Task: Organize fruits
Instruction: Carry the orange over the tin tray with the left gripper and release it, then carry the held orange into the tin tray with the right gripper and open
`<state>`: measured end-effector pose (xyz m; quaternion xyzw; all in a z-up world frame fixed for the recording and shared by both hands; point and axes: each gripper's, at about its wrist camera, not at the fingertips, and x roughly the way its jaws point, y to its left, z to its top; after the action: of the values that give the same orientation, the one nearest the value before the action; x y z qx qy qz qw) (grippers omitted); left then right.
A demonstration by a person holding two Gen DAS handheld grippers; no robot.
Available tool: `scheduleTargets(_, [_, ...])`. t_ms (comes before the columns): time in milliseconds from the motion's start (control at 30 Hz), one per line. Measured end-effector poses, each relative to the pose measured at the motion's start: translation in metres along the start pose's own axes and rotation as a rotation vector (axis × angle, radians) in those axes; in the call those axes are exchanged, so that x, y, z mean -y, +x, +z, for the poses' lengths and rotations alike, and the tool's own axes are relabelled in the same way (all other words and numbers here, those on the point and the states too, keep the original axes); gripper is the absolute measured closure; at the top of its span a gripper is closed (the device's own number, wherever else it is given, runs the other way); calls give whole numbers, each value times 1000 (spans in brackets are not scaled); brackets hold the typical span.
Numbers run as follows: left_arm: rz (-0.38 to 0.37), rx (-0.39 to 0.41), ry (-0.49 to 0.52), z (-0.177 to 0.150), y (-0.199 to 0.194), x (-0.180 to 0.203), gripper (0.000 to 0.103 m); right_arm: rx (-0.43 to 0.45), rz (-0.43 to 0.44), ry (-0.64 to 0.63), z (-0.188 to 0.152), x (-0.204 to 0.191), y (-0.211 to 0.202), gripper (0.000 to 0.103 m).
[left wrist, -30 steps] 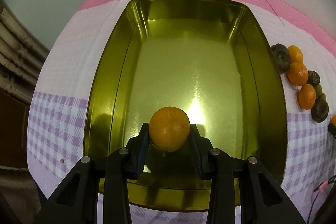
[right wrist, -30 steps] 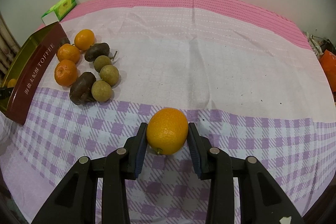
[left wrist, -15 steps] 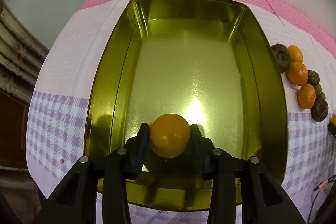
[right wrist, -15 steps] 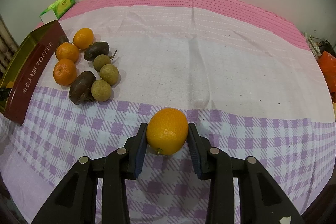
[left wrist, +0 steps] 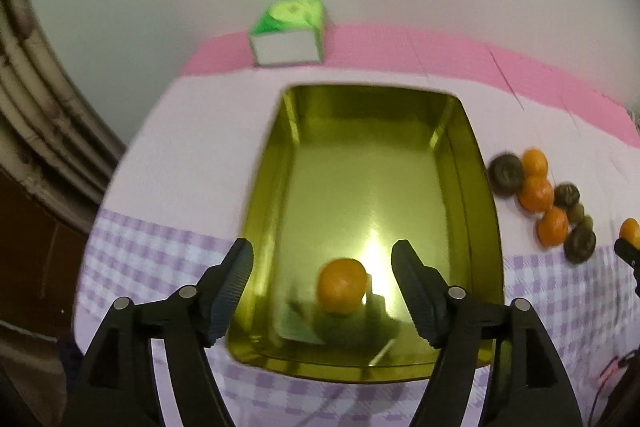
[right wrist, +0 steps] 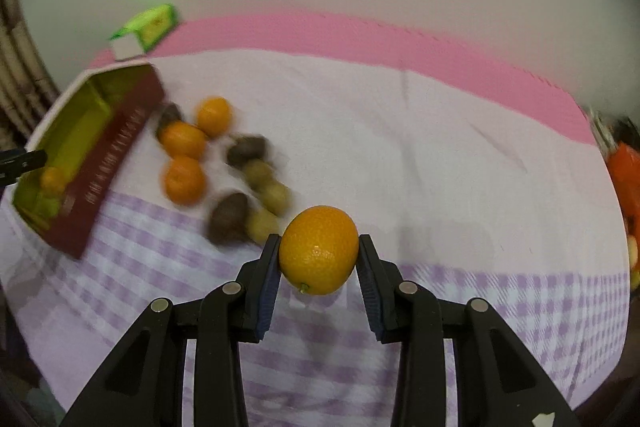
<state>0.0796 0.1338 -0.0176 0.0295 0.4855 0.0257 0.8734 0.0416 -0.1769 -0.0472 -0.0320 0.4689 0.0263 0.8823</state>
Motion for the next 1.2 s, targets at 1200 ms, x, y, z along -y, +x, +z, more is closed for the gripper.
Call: scheduleTargets(1200, [128,-10,-278,-23,-14,-95,22,-75,252,-400,59,-241,46,69])
